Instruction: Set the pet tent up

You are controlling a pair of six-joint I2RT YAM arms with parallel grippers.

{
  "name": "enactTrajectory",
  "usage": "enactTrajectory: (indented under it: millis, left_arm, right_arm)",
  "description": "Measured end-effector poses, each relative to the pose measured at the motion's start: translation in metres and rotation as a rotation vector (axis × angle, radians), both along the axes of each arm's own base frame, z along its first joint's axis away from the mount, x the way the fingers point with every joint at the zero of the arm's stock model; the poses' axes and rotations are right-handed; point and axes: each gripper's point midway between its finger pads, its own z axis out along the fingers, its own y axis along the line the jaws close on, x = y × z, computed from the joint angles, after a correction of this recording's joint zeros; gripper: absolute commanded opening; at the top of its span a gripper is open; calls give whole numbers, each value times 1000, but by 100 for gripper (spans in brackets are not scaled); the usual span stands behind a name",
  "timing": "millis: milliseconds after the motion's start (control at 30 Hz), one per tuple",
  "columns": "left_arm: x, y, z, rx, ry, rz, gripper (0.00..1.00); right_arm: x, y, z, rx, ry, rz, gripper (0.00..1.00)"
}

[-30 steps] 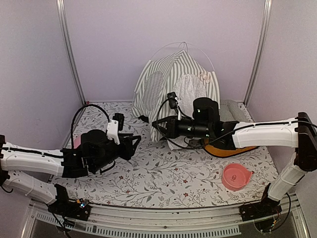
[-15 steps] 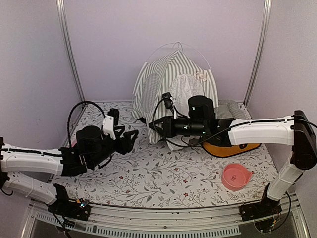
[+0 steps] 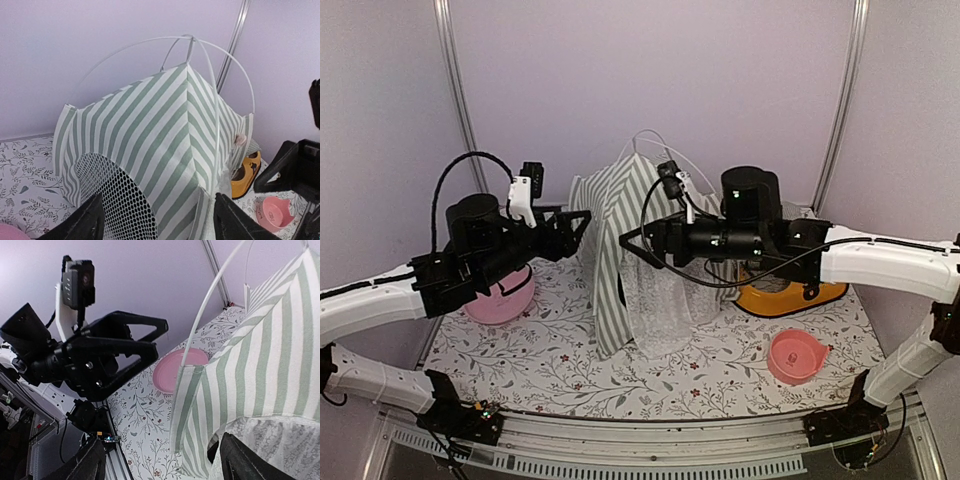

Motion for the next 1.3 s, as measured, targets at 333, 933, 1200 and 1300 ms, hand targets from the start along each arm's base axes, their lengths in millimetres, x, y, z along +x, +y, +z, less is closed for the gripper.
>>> enactTrajectory:
  millis: [333,933,1200,1300]
  left_arm:
    - [-8,-19,-27,79,92,-113,72]
    - [25,-24,-52,251,197,73,0]
    - [45,9,-45,359,154,223,0]
    - [53,25,-41,373,152,266,0]
  right_arm:
    - [33,-103,74,51,-150,-259,93]
    - [71,-152,32,-74,-124,-419,93]
    - [75,-149,25,-84,-114,-415,93]
    - [78,-145,17,-97,-100,-403,93]
